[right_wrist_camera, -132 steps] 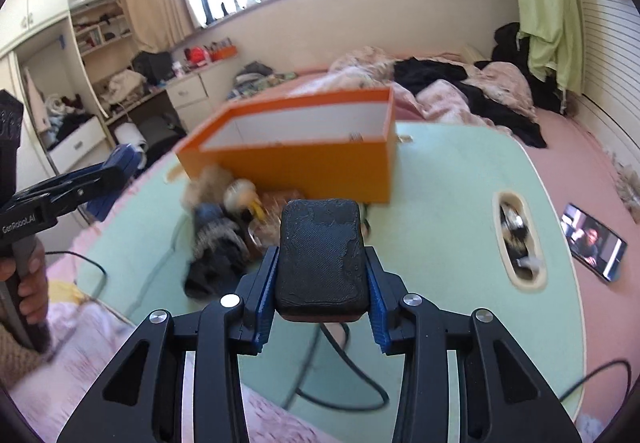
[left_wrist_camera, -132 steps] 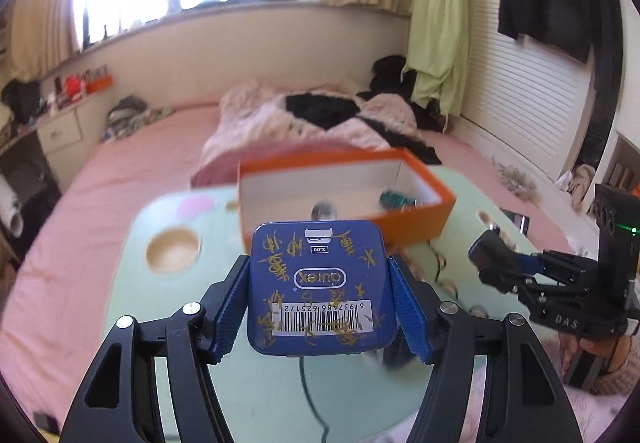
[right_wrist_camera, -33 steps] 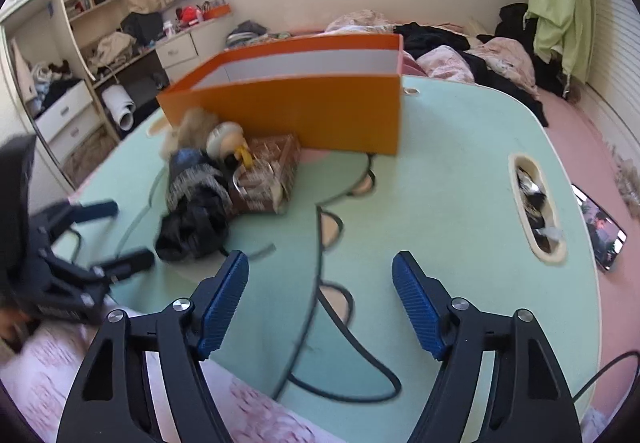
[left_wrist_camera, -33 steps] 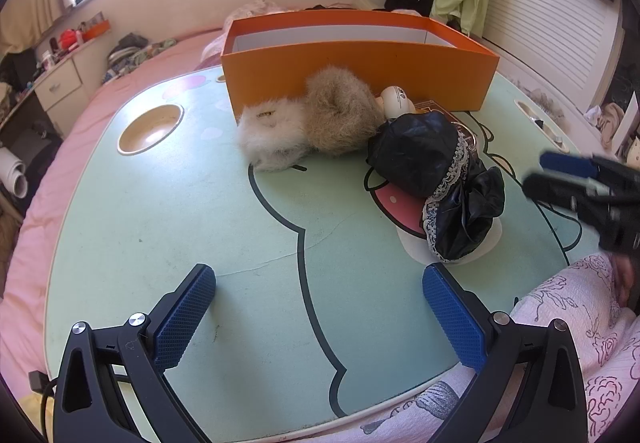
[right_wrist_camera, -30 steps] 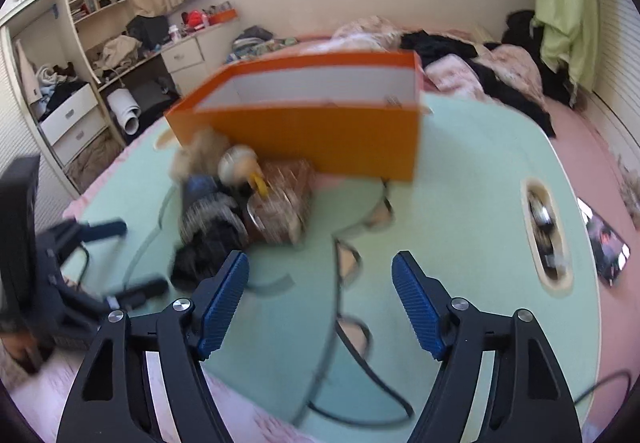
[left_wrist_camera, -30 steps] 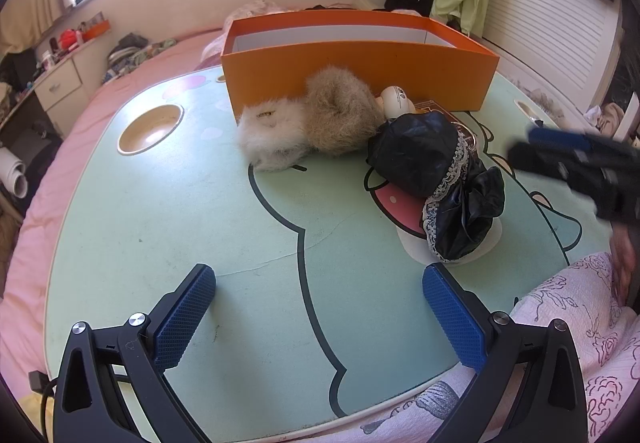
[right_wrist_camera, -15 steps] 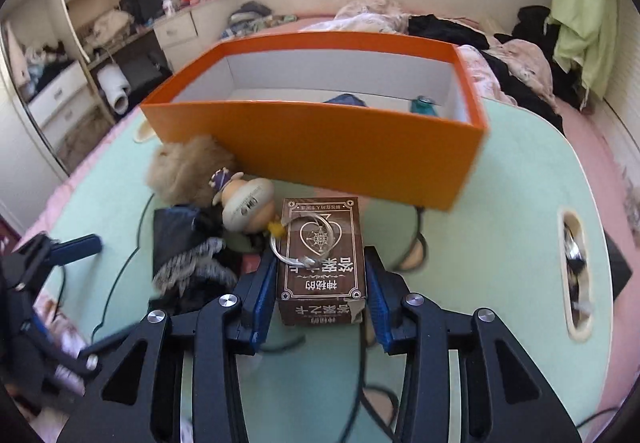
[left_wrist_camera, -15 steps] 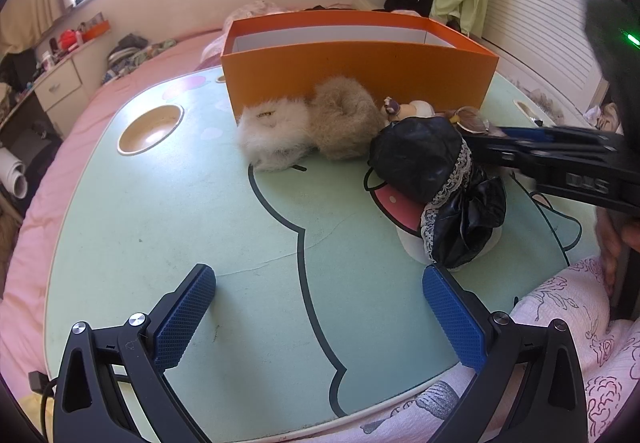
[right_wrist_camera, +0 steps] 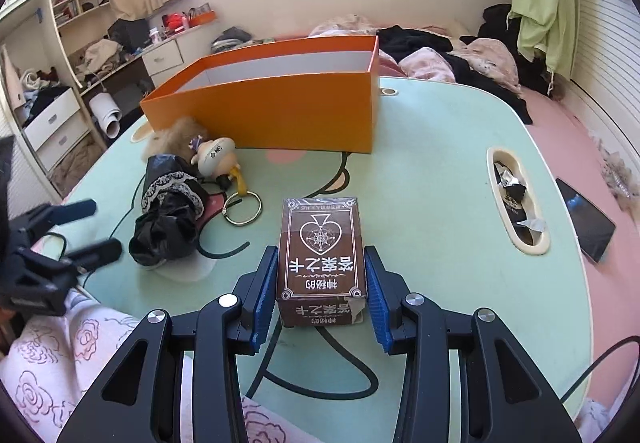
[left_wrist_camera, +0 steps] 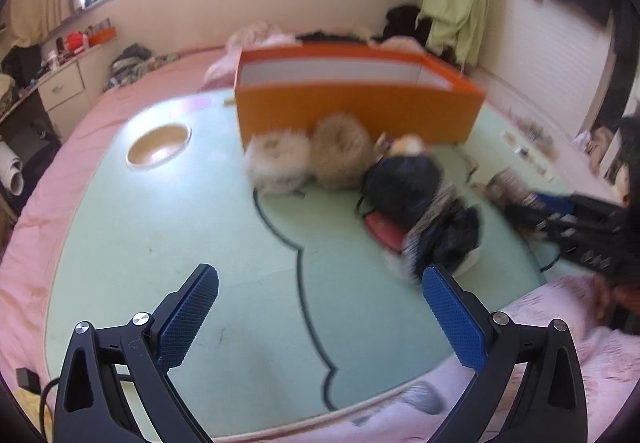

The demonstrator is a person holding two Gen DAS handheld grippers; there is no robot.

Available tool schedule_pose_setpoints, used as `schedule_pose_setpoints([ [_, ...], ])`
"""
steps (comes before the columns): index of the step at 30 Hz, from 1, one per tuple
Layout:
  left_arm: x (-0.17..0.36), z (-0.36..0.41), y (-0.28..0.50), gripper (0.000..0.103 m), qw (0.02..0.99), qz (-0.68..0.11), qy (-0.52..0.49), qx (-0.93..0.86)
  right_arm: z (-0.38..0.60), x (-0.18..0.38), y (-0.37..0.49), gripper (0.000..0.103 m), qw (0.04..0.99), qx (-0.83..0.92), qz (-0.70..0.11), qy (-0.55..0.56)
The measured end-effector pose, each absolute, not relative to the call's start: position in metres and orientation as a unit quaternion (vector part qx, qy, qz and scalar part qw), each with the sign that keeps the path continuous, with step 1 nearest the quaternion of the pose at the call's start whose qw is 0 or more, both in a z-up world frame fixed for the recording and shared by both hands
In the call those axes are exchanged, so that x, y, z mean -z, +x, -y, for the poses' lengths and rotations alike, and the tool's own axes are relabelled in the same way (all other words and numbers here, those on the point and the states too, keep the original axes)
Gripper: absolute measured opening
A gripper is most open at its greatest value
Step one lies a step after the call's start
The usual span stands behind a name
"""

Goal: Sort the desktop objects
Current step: 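Grasp the brown card box with the right gripper while the left gripper grasps the black lace pouch, then drop the black lace pouch into the orange box while the right gripper drops the card box in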

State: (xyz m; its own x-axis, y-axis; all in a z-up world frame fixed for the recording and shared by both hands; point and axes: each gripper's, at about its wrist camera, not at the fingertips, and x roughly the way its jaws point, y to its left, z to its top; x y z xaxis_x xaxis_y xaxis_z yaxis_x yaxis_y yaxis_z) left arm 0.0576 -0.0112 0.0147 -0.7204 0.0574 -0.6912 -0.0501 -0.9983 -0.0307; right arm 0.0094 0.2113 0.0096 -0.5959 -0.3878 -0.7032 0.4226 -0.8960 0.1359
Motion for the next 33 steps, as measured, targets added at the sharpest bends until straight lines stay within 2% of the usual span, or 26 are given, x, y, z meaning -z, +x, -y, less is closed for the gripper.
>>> schedule_pose_setpoints([
  [6,-0.037,-0.032,0.035,0.102,0.060,-0.041,-0.373,-0.925,-0.211,-0.008,0.009,0.042,0.226,0.894,-0.023,0.385],
  [8,-0.031,-0.040,0.016,0.093,0.071,-0.038,-0.397,-0.914,-0.213,-0.007,0.008,0.042,0.228,0.894,-0.020,0.385],
  [9,-0.025,-0.041,0.009,0.072,0.070,-0.038,-0.412,-0.908,-0.214,-0.006,0.008,0.042,0.229,0.894,-0.018,0.384],
  [10,-0.017,-0.041,0.003,0.044,0.072,-0.034,-0.432,-0.898,-0.215,-0.006,0.008,0.042,0.230,0.894,-0.017,0.384],
  [11,-0.010,-0.040,0.000,0.034,0.086,-0.017,-0.447,-0.890,-0.215,-0.006,0.008,0.042,0.231,0.894,-0.015,0.384],
  [13,-0.007,-0.035,0.004,0.027,0.105,0.009,-0.445,-0.889,-0.215,-0.005,0.008,0.042,0.231,0.894,-0.013,0.383],
  [16,-0.013,-0.029,0.017,0.024,0.106,0.014,-0.424,-0.899,-0.216,-0.005,0.007,0.042,0.231,0.894,-0.012,0.383],
  [23,-0.038,-0.012,0.033,0.023,0.094,0.032,-0.375,-0.922,-0.217,-0.013,0.007,0.042,0.239,0.896,-0.003,0.375],
  [29,-0.088,0.001,0.011,0.023,0.085,0.017,-0.342,-0.936,-0.213,-0.044,-0.006,0.042,0.265,0.895,0.009,0.359],
  [33,-0.119,0.015,-0.026,0.023,0.074,0.035,-0.328,-0.941,-0.201,-0.076,-0.032,0.042,0.271,0.900,0.019,0.341],
])
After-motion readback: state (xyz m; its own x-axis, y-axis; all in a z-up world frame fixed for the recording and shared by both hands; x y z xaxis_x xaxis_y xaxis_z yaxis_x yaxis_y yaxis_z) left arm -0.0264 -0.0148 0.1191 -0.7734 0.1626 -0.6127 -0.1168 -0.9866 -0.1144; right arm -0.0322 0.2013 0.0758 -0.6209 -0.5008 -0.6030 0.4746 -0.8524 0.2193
